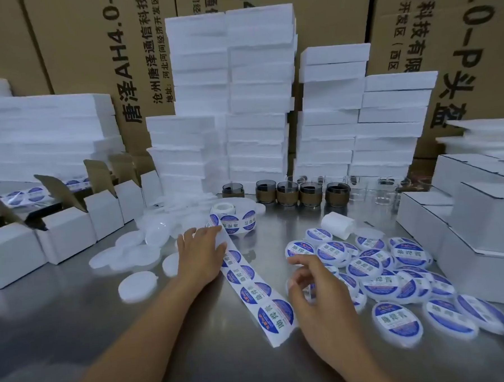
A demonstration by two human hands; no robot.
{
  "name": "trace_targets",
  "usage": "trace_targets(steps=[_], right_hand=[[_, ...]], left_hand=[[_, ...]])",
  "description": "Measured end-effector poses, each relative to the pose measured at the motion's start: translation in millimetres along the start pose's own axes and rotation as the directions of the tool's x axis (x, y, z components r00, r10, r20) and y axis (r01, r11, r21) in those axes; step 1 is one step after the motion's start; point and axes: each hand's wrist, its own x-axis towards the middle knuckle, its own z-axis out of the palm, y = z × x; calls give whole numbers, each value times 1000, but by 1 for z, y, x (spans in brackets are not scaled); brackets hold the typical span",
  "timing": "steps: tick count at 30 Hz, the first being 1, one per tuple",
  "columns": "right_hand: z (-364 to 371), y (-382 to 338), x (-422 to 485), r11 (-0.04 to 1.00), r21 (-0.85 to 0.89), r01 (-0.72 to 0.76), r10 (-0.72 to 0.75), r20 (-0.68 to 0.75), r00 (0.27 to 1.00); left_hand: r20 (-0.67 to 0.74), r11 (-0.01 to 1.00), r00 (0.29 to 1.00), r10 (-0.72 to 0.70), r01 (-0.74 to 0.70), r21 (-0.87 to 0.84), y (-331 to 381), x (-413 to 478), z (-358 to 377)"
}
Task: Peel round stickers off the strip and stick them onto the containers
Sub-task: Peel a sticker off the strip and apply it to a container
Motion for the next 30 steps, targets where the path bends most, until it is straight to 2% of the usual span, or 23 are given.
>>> trace_targets(steps=[2, 4, 7, 10, 13, 16, 21, 25, 27, 30], right_hand=[[0, -2, 2, 1000, -6, 7, -7, -12, 1000], [0, 1, 1, 1000, -15, 13, -13, -24, 1000], [1, 2, 1, 1000, -21, 14, -14, -22, 1000], [0, 1, 2, 998, -41, 38, -39, -41, 998], [-1, -4, 1, 996, -59, 62, -65, -58, 996], [-2, -10, 2, 998, -18, 59, -60, -82, 995], [-1, -21, 1, 977, 212, -7, 28, -95, 995], [2, -20, 0, 960, 262, -100, 107, -13, 994], [2, -21, 0, 958, 251, -136, 135, 22, 991], [0, -21, 2, 953, 267, -142, 142, 17, 990]], left_hand=[[-63, 999, 998, 26, -25, 25, 0, -1, -2], [-121, 998, 991, 51, -55, -26, 0, -1, -3], [-81, 945, 997, 7, -33, -326, 6, -7, -11], [-38, 789, 998, -41, 9, -614, 20, -20, -29], [5, 609, 1000, -8, 9, -793, 38, -45, -54], [122, 367, 992, 32, 102, -925, 54, -77, -64], [267, 98, 956, 120, 256, -962, 66, -104, -59], [316, 16, 935, 162, 318, -948, 65, -103, -53], [303, -57, 936, 178, 317, -947, 65, -102, -52], [285, -128, 938, 198, 313, -941, 64, -100, -53]])
